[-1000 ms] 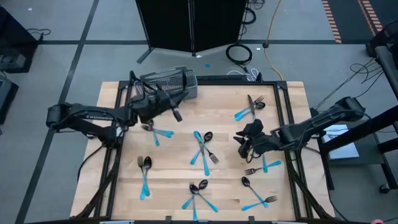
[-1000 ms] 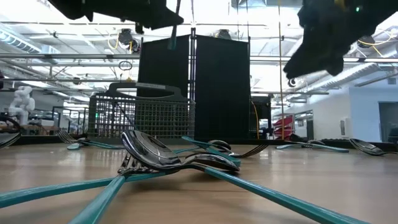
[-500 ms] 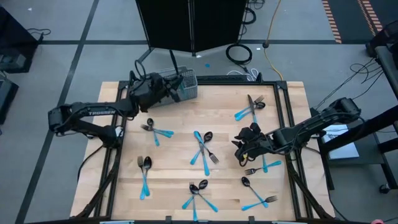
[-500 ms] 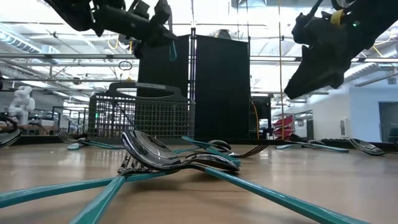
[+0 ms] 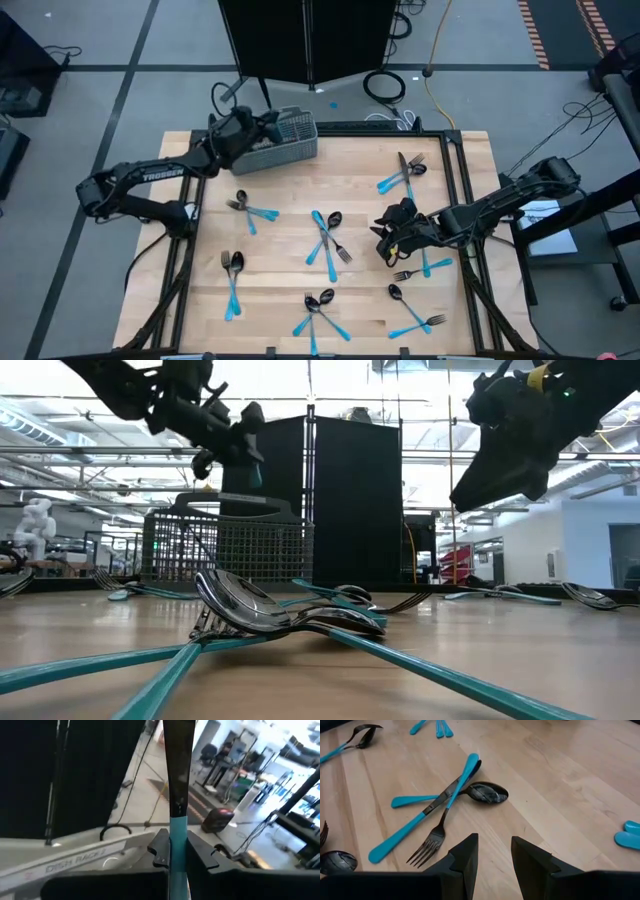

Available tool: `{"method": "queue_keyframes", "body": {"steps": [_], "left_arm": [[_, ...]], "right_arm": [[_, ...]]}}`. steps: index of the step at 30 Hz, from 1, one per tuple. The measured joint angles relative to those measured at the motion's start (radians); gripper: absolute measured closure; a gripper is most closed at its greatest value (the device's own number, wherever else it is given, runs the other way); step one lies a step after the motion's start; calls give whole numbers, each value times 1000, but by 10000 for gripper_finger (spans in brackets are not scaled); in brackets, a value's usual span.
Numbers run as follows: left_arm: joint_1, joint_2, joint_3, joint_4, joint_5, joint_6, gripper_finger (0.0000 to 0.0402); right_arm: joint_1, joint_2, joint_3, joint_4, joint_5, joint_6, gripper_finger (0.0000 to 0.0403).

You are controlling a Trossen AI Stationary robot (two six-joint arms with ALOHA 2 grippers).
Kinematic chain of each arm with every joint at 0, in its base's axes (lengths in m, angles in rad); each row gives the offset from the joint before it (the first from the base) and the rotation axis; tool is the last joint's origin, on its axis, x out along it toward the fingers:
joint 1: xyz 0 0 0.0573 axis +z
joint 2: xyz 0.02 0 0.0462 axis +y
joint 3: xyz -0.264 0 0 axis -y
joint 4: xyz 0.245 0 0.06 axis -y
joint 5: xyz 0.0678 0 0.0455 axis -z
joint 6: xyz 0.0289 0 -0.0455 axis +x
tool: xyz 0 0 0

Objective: Sort silverware
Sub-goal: Put the blue knife into the silverware basket

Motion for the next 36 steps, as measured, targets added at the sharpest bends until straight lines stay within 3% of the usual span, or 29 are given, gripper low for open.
{"method": "queue_keyframes", "body": {"steps": [9,17,25,36], "left_arm": [[-29,-191,-226,106,-316,-102,384],[-45,-126,-247,108,-419,-109,384],[-74,-75,-246,113,-487,-109,384],[-74,-74,-246,112,-503,-53,381]], "right_arm": [[37,0,-1,-6,-78,16,291],[52,0,-1,24,-71,2,291],[45,0,-2,250,-77,-161,291],[40,0,-2,358,-79,-259,291]]}}
